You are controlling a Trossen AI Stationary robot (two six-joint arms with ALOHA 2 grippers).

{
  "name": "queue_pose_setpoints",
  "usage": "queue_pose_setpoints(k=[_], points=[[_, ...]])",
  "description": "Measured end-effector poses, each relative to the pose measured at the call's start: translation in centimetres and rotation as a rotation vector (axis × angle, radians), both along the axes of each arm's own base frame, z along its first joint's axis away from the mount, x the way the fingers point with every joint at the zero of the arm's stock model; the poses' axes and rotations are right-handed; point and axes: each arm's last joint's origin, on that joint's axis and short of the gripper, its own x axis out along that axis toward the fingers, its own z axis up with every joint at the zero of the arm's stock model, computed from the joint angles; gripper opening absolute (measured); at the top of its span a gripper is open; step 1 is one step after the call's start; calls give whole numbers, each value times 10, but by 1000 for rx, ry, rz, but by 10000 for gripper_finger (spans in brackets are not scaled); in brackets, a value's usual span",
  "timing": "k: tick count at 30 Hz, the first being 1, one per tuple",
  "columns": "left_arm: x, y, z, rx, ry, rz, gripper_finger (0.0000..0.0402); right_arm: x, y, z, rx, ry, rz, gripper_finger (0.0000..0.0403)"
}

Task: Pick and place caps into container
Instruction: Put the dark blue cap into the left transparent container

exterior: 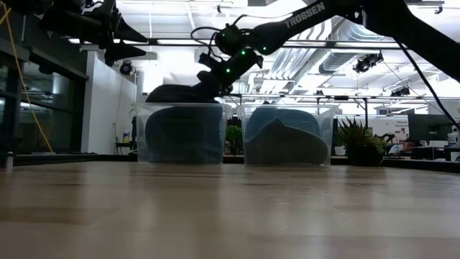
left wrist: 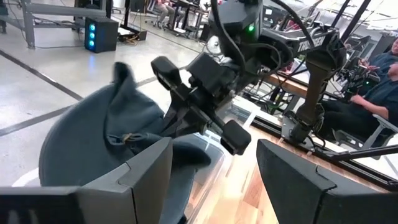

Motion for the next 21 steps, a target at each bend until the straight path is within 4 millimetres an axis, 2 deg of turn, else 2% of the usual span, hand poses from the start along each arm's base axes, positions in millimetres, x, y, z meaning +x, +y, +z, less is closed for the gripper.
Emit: queue_pose_setpoints(k=[9,14,21], points=[[0,0,0,-22,-8,1,232,-3,-8,-20,142,40,-65,0],[0,0,0,-27,-8,2,232,-4,-7,-15,181,11,-62,0],[0,0,0,-28,-8,2,232,-7,5,0,191,21,-64,0]])
